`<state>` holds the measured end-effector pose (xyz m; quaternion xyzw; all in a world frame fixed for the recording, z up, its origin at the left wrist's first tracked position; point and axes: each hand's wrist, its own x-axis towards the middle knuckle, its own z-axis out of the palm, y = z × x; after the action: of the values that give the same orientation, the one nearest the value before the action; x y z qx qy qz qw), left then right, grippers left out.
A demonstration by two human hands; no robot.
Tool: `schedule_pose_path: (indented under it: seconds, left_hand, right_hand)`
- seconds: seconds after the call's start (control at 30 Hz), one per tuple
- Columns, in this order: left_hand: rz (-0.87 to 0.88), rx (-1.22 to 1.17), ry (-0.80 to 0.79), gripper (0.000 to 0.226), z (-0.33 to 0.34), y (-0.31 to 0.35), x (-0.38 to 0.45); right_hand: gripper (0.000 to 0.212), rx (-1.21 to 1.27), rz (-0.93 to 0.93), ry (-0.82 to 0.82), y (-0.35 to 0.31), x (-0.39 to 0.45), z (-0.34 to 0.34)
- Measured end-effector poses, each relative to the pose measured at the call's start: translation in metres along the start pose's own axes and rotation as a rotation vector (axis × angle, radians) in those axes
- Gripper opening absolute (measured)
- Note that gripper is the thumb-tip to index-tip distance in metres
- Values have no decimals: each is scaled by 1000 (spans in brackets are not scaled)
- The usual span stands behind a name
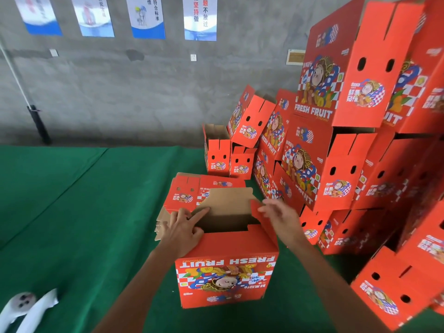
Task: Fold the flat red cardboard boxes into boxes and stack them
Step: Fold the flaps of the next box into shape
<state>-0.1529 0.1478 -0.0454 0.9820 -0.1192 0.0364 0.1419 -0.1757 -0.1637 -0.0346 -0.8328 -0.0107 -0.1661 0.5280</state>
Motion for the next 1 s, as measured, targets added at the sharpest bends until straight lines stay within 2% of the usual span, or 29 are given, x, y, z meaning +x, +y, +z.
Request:
schedule_pose_path:
  seconds: [0.13, 0.2, 0.27, 0.33, 0.4, 0.5, 0.63, 0.77, 0.87, 0.93, 1.0]
  left_hand:
    - [-33, -156, 86, 66, 3, -3, 1]
    - [-175, -199, 195, 75, 6, -6, -1]
    - [-419, -293, 261, 108, 9, -5, -5]
    - [-575, -465, 300, 140, 11, 1, -8]
    - [-615, -696, 347, 147, 14, 9, -9]
    - [-606, -965, 482, 131, 20, 14, -13]
    - [-531, -1054, 589, 105, 23, 19, -15]
    - [-279, -892, 561, 88, 27, 17, -20]
    - [-5, -692, 438, 81, 26, 4, -18]
    - [160, -544, 372, 64, 27, -4, -14]
    - [178, -426, 275, 39, 27, -7, -12]
  right_hand:
    - [20, -275, -54, -102, 12, 1, 12]
    - [29, -404, -96, -169, 14, 5, 14]
    - [37, -495, -123, -219, 17, 4, 17]
    - [45, -471, -121, -208, 22, -1, 19]
    - [55, -439, -111, -183, 25, -4, 20]
    - [67, -438, -104, -166, 25, -4, 23]
    - [71, -430, -104, -169, 28, -5, 22]
    - [75, -367, -81, -171, 31, -7, 21]
    - [83, -305, -35, -159, 34, -8, 22]
    - [86, -309, -30, -163, 35, -8, 22]
    - [87, -328, -42, -176, 34, -9, 22]
